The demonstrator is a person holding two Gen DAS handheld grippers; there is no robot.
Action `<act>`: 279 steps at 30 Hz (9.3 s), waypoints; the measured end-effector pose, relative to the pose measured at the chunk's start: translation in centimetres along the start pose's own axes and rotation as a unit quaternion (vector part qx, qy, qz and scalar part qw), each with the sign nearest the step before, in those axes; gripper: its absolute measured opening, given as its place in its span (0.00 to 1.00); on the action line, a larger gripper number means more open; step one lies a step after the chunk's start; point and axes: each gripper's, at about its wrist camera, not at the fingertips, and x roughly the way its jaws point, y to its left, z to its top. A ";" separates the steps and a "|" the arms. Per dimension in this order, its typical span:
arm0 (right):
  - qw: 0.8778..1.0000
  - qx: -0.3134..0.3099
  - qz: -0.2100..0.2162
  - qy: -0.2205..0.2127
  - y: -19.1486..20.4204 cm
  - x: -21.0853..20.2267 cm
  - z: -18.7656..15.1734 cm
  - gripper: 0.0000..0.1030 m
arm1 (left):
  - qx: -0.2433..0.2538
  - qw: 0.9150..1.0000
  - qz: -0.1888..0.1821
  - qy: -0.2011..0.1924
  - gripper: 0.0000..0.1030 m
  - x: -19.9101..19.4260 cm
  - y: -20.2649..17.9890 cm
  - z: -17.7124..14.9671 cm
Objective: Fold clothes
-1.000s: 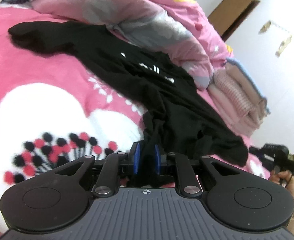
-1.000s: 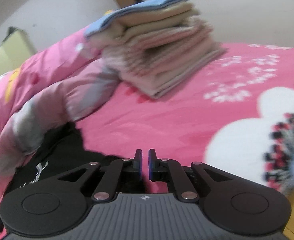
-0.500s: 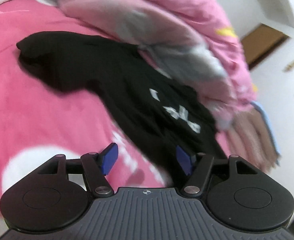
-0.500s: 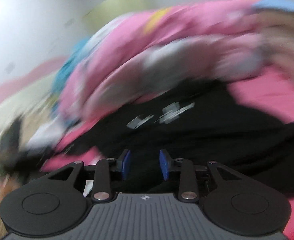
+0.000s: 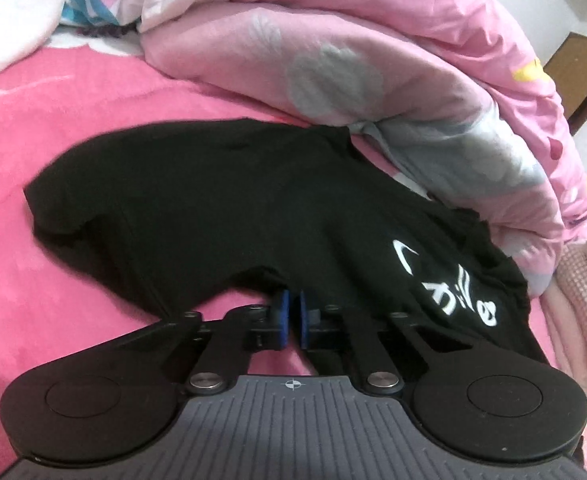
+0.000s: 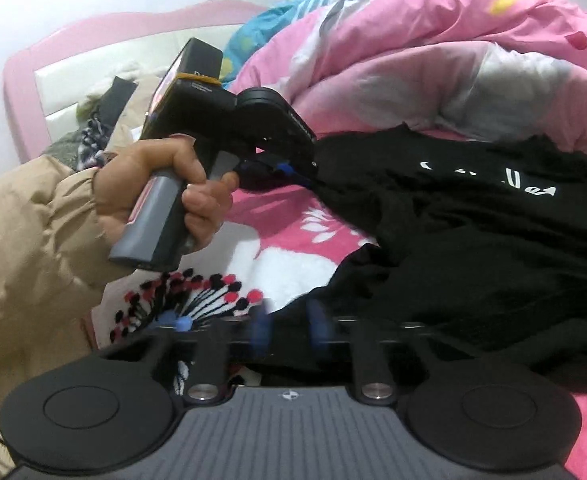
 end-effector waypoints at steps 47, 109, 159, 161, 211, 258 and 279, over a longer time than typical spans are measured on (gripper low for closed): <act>0.966 0.227 0.103 -0.073 -7.6 -10.1 -2.5 0.37 | 0.084 0.992 -0.095 0.020 0.67 -10.7 0.7 -9.5; 0.990 -0.025 0.138 0.001 1.2 -3.9 -1.1 0.00 | 0.085 0.995 -0.044 -0.010 0.38 -5.1 2.4 -2.5; 0.990 0.021 0.133 0.039 0.0 2.2 0.5 0.14 | 0.013 0.998 -0.041 -0.047 0.07 -4.9 7.1 -0.3; 0.989 0.008 0.142 0.044 0.7 3.1 0.4 0.13 | 0.009 0.998 -0.046 -0.046 0.07 -4.8 7.4 -0.3; 0.985 0.136 0.075 -0.077 -9.4 -2.7 -1.7 0.14 | -0.038 0.998 -0.038 0.045 0.57 -3.1 6.1 6.2; 0.979 0.174 0.042 -0.094 -10.3 -2.5 -2.1 0.23 | -0.058 0.995 0.068 -0.053 0.37 -0.5 8.9 9.7; 0.938 0.265 -0.141 -0.172 -18.3 -15.4 -1.7 0.71 | 0.062 0.979 -0.132 0.139 0.56 -11.4 1.8 -9.7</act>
